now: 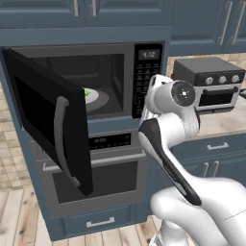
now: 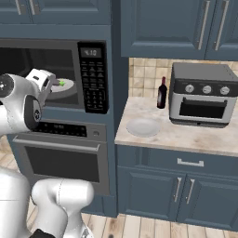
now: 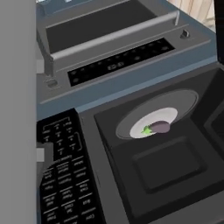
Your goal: Pick the eggplant from the counter and place it in the microwave. Then turn on the microwave.
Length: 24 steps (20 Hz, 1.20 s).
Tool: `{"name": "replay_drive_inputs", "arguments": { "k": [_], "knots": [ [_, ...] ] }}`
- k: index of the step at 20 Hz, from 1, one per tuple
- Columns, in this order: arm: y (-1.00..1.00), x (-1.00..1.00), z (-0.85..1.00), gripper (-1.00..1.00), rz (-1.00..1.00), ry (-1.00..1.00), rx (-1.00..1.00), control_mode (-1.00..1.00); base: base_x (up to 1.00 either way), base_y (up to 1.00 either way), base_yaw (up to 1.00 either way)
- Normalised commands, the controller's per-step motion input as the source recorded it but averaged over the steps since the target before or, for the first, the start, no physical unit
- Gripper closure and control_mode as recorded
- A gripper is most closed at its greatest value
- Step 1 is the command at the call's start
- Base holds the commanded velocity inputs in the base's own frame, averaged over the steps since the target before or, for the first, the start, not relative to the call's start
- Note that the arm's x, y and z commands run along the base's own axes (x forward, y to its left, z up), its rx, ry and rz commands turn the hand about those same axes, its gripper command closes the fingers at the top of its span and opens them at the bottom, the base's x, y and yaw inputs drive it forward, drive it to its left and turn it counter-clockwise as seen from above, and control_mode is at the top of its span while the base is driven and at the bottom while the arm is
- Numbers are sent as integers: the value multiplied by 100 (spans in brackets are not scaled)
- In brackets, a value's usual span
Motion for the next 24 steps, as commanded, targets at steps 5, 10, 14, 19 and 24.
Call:
{"name": "replay_drive_inputs", "arguments": {
  "k": [5, 10, 14, 19, 24],
  "knots": [
    [-29, -43, 18, 100, 0, 0, 0, -100, 0, 0, 0],
    [-38, -46, 23, 100, 0, -1, 4, -100, 0, 0, 0],
    [-30, -49, 20, 100, 0, -4, 10, -100, 0, 0, 0],
    [-23, -55, 18, 100, 0, -4, 13, -100, 0, 0, 0],
    [-17, -56, 20, 100, 0, -8, 15, -100, 0, 0, 0]
  ]
}}
